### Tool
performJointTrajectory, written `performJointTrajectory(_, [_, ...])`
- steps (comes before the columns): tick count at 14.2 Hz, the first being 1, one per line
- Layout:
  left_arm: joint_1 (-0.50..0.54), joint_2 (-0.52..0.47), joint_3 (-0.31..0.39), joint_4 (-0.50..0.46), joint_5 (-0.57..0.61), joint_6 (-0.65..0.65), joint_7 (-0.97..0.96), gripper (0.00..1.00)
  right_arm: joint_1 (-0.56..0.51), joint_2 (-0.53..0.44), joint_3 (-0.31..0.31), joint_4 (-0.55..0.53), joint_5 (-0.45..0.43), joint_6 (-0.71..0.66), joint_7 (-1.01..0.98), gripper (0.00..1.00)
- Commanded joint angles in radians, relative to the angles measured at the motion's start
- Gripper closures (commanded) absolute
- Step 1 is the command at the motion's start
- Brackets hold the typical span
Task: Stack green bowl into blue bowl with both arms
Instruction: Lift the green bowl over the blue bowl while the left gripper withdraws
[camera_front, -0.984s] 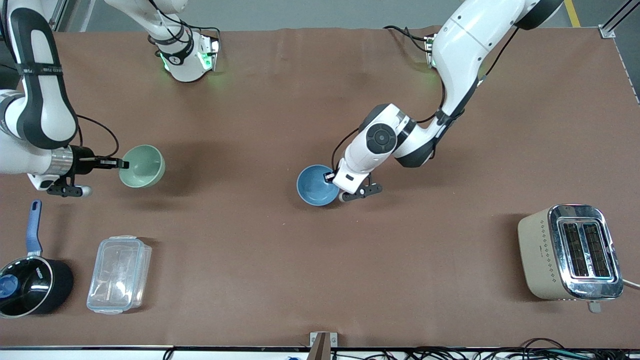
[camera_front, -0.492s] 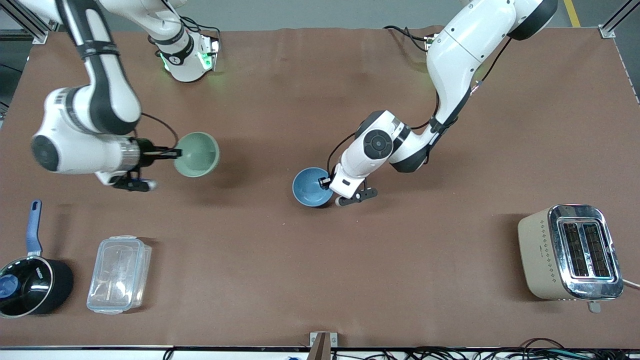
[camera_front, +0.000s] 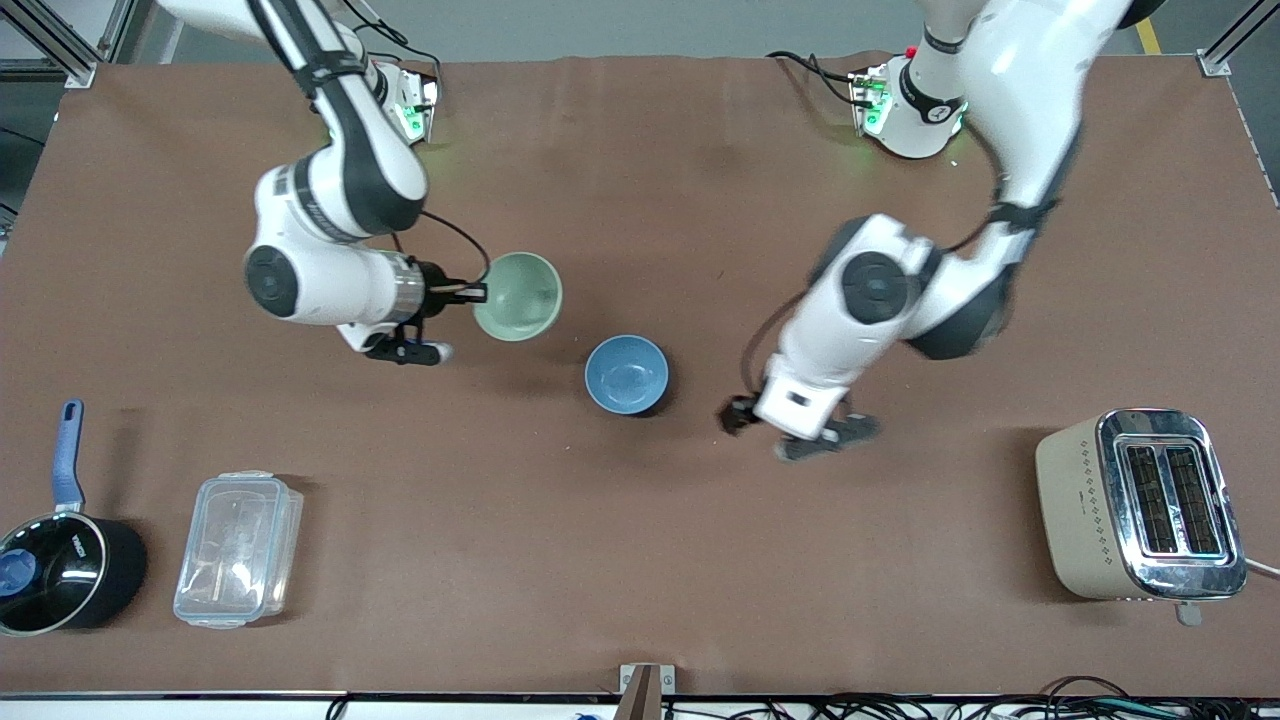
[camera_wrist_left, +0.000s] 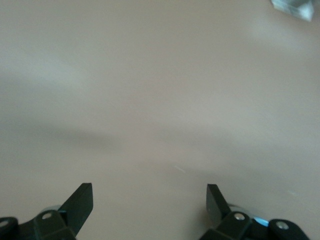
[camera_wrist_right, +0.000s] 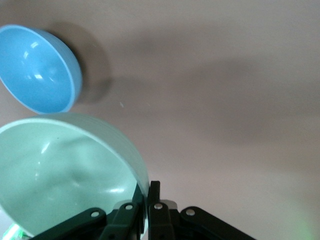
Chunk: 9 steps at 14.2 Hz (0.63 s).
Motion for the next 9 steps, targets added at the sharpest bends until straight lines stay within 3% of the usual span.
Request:
performJointTrajectory(1, [0.103,-0.063,-0.003,0.068,0.043,-0.164,0.181,0.0,0.09,0.048,-0.014,0.002,0.028,0.135,0.109,0.95])
performJointTrajectory(6, [0.293,-0.244,-0.016,0.069,0.014,-0.313,0.525,0.0,0.162,0.17,-0.014,0.149,0.048,0.18,0.247,0.95])
performJointTrajectory(9, [0.333,-0.353,-0.01,0.063,-0.127,-0.393,0.599,0.0,0.186,0.239,-0.014,0.2,0.05,0.238,0.287,0.95])
